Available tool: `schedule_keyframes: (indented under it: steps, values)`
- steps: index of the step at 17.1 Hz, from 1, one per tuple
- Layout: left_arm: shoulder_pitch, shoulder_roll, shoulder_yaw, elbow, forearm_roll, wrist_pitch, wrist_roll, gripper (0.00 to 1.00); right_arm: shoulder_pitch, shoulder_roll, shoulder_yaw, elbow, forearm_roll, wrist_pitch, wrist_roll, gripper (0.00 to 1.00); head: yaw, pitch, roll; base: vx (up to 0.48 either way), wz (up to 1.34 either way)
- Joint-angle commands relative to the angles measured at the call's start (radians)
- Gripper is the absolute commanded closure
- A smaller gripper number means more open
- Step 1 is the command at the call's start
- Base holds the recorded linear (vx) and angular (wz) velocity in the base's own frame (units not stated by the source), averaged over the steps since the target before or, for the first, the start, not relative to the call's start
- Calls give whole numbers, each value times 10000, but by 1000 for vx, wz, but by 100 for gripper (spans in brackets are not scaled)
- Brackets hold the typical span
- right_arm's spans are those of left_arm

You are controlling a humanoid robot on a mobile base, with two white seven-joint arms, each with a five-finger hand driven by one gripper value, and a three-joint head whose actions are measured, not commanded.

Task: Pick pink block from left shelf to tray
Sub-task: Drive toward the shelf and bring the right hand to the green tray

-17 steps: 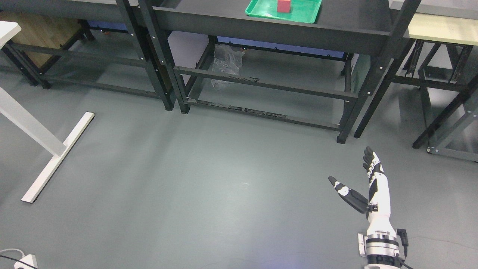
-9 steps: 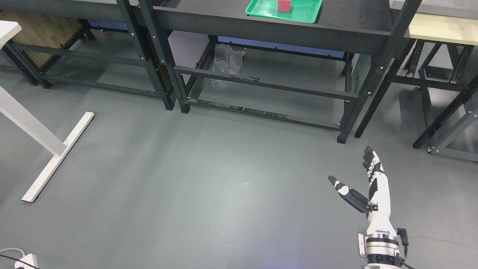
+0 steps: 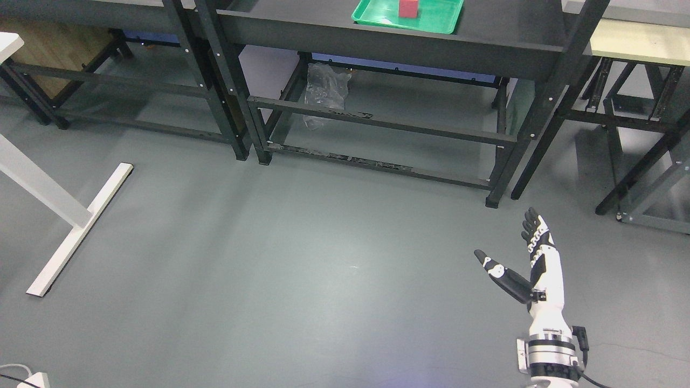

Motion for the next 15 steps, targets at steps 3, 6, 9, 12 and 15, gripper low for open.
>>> schedule_keyframes:
  steps: [3, 6, 9, 12, 15]
  values:
    - [-231, 175, 0, -175, -15, -7, -7, 0, -186, -174, -354, 125, -90, -12, -158, 0, 0, 0, 0, 76, -39]
    - [-246, 175, 0, -175, -15, -7, -7, 0, -509, -174, -785, 125, 3261, 233, -1610, 1, 0, 0, 0, 137, -11]
    - [-246, 175, 0, -175, -15, -7, -7, 0, -540, -174, -219, 3, 7795, 584, -2581, 8, 0, 0, 0, 200, -100]
    - [-231, 175, 0, -175, -15, -7, -7, 0, -586, -174, 74, -227, 9654, 1506, -2721, 3, 0, 0, 0, 197, -179]
    - [-246, 175, 0, -175, -15, -7, -7, 0, -693, -174, 212, -243, 9578, 1446, -2674, 0, 0, 0, 0, 182, -153]
